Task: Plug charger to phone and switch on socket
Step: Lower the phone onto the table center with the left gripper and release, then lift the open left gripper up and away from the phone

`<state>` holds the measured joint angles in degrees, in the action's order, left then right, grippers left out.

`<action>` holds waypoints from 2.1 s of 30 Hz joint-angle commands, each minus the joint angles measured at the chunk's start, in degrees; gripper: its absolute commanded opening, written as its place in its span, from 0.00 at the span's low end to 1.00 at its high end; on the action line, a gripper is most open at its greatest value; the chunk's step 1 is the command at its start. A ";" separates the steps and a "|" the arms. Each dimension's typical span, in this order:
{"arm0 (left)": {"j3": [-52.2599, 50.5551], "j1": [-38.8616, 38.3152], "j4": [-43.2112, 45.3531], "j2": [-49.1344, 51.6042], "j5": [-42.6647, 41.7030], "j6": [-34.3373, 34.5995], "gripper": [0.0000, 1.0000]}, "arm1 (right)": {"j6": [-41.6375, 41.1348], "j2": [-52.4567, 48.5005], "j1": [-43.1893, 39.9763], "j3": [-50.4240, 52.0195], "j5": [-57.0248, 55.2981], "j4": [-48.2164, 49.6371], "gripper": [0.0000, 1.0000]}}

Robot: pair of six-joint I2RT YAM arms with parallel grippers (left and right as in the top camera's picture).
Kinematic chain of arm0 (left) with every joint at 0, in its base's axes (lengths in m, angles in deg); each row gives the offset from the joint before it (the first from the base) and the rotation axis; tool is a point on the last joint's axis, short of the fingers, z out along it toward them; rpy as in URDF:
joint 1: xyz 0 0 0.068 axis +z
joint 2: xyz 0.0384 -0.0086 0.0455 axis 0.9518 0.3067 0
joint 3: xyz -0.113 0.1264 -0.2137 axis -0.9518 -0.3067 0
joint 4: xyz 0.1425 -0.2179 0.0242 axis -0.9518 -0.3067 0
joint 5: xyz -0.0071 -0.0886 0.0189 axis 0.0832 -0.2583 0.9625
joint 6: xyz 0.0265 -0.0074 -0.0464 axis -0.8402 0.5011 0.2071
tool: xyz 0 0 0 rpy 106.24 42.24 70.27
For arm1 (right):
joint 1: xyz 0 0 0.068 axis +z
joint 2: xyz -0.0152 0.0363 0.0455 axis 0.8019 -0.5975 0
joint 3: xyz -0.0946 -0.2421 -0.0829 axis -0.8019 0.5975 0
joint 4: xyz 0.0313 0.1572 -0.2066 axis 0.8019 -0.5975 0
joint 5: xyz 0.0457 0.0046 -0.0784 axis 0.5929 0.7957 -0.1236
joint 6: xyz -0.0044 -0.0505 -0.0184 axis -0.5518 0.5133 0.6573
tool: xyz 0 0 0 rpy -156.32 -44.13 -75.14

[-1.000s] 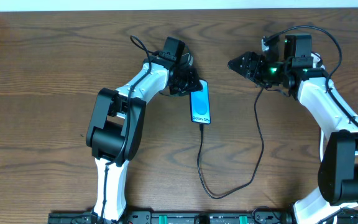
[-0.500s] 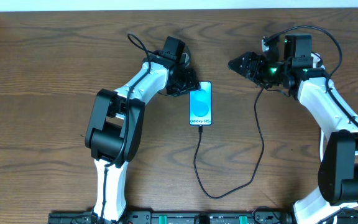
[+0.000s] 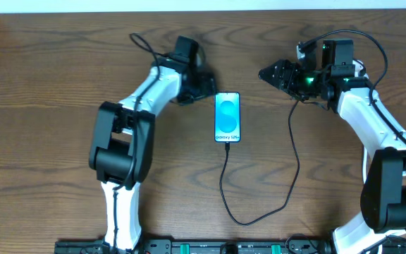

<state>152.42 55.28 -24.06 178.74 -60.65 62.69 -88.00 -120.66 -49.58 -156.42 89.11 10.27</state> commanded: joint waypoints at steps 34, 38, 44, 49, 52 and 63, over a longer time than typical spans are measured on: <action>-0.04 9.35 -26.69 -41.57 24.74 -19.10 0.98 | 1.29 1.03 0.50 -0.26 -8.96 -1.29 0.99; -0.04 9.35 -26.69 -41.57 24.74 -19.10 0.99 | 1.31 1.03 0.50 -0.26 -9.01 -1.88 0.99; -0.04 9.35 -26.69 -41.57 24.74 -19.10 0.98 | 1.31 1.03 0.50 -0.26 -8.96 -2.19 0.99; -0.04 9.35 -26.69 -41.57 24.74 -19.10 0.99 | 1.33 1.03 0.50 -0.26 -8.96 -3.21 0.99; -0.04 9.35 -26.69 -41.57 24.74 -19.10 0.99 | 1.36 1.05 0.50 -0.26 -8.92 -4.07 0.97; -0.04 9.35 -26.69 -41.57 24.74 -19.10 0.98 | 5.14 10.88 0.48 -4.83 -21.53 -14.86 0.99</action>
<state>152.00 64.74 -50.62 137.15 -36.87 44.72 -85.83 -115.56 -49.37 -157.40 76.42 -1.22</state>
